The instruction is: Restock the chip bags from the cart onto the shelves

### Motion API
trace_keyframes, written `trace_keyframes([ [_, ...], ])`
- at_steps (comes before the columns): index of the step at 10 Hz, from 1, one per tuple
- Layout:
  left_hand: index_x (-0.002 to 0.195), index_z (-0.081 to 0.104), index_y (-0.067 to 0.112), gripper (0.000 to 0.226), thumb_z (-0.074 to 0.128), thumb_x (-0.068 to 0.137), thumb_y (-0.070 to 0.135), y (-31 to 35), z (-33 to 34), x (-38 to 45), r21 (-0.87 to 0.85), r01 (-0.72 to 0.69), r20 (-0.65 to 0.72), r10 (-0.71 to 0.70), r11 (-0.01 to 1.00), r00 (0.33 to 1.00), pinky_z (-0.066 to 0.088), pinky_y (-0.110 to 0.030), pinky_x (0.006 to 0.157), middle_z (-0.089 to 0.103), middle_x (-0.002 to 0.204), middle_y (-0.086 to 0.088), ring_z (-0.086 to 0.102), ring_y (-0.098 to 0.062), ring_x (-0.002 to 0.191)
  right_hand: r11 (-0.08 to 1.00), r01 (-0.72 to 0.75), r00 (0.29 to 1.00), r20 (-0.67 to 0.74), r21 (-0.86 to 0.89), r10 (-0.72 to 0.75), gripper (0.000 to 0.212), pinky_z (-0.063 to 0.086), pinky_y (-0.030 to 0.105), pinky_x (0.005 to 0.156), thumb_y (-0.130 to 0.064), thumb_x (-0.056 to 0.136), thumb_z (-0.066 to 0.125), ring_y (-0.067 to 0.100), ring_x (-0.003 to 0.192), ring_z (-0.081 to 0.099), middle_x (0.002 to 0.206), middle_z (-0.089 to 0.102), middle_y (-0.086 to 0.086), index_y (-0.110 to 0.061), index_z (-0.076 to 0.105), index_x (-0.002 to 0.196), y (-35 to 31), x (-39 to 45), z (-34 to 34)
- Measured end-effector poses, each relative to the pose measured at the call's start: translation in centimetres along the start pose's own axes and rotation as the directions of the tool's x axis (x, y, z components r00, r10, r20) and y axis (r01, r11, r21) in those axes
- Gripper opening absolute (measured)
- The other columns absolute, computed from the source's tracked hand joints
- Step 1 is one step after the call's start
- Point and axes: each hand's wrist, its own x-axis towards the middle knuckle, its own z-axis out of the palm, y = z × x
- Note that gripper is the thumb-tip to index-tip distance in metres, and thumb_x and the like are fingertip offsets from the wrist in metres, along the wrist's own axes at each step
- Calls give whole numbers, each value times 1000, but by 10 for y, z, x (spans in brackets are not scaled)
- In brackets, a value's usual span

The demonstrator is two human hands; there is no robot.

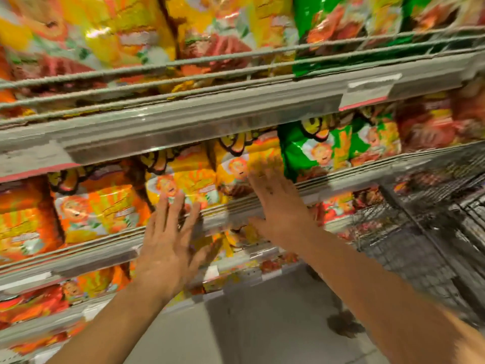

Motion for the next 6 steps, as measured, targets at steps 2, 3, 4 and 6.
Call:
trace_keyframes([
  [2, 157, -15, 32, 83, 30, 97, 66, 0, -5, 7, 122, 48, 124, -63, 991, 990, 8, -47, 126, -22, 166, -6, -33, -31, 148, 995, 55, 998, -4, 82, -55, 86, 8, 50, 128, -39, 99, 56, 33, 158, -6, 170, -16, 7, -29, 1, 163, 13, -2, -4],
  [3, 160, 4, 29, 84, 40, 94, 67, 9, -6, 7, 47, 88, 121, -93, 995, 988, 11, -49, 125, -10, 169, -4, -24, -30, 152, 994, 99, 995, -31, 44, -98, 82, 7, 49, 128, -37, 99, 56, 35, 157, -4, 170, -15, 11, -27, 6, 164, 17, -16, 3],
  [4, 160, 1, 27, 93, 21, 86, 81, 11, -6, 9, 75, 114, 150, -124, 991, 981, 10, -51, 125, -12, 168, -5, -24, -30, 152, 987, 94, 992, -96, 129, -82, 76, 14, 50, 126, -33, 98, 59, 35, 157, 1, 172, 0, 9, -25, 19, 163, 22, -26, 0],
  [6, 151, 42, 12, 104, 5, 86, 83, 33, -5, -7, 7, 39, 144, -40, 999, 989, 37, -74, 102, 47, 143, -37, 36, -64, 134, 946, -77, 995, -33, 316, 92, 67, 20, 45, 124, -32, 98, 59, 28, 158, 7, 171, 10, 6, -24, 31, 158, 31, -99, 25],
])
